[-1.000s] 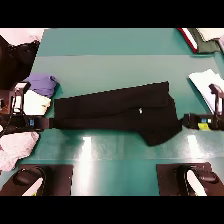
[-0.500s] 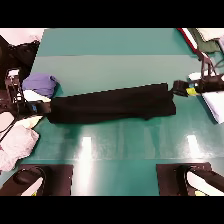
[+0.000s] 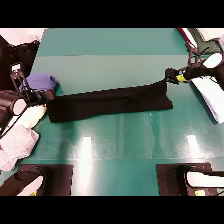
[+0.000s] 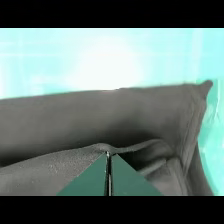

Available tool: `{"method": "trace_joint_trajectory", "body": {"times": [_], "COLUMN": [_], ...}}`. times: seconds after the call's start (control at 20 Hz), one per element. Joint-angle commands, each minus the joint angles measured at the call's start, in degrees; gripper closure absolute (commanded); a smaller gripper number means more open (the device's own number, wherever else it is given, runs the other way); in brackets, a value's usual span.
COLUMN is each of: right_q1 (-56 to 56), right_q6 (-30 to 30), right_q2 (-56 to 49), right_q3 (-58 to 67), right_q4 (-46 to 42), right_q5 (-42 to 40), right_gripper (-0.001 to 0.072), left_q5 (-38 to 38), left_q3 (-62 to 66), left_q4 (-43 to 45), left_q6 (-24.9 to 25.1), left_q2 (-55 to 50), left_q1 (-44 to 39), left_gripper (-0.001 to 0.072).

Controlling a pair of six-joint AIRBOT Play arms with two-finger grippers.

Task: Fold the shirts.

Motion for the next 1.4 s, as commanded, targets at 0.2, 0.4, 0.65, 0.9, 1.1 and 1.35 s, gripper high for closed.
{"method": "trace_joint_trajectory", "body": {"times": [0.2, 0.4, 0.65, 0.9, 1.1, 1.35], "right_q1": [0.0, -3.5, -12.7, -18.4, -18.6, -15.5], "right_q6": [-1.4, -7.6, -12.9, -16.4, -18.5, -20.7], "right_q2": [-4.1, -4.1, -5.1, -14.0, -19.0, -22.3], "right_q3": [1.3, 7.0, 8.9, 8.1, 8.1, 8.1], "right_q4": [0.6, 0.5, 3.2, 12.5, 12.6, 12.9], "right_q5": [-4.6, 5.8, 17.6, 25.2, 25.4, 25.7], "right_gripper": [0.0256, 0.0236, 0.0112, 0.0073, 0.0074, 0.0076], "left_q5": [8.0, 6.0, -0.2, -1.5, -6.2, -7.1], "left_q3": [0.1, 0.7, 3.8, 3.8, 3.8, 3.8], "left_q4": [0.3, 0.0, -3.5, -16.7, -21.1, -22.2], "left_q6": [-0.3, 0.2, 0.2, 10.9, 15.2, 15.2], "left_q2": [-3.4, -3.4, -3.4, -3.4, -3.4, -3.4], "left_q1": [0.4, 0.4, 0.4, 0.4, 0.4, 0.4], "left_gripper": [0.0674, 0.0094, 0.0186, 0.0675, 0.0675, 0.0675]}}
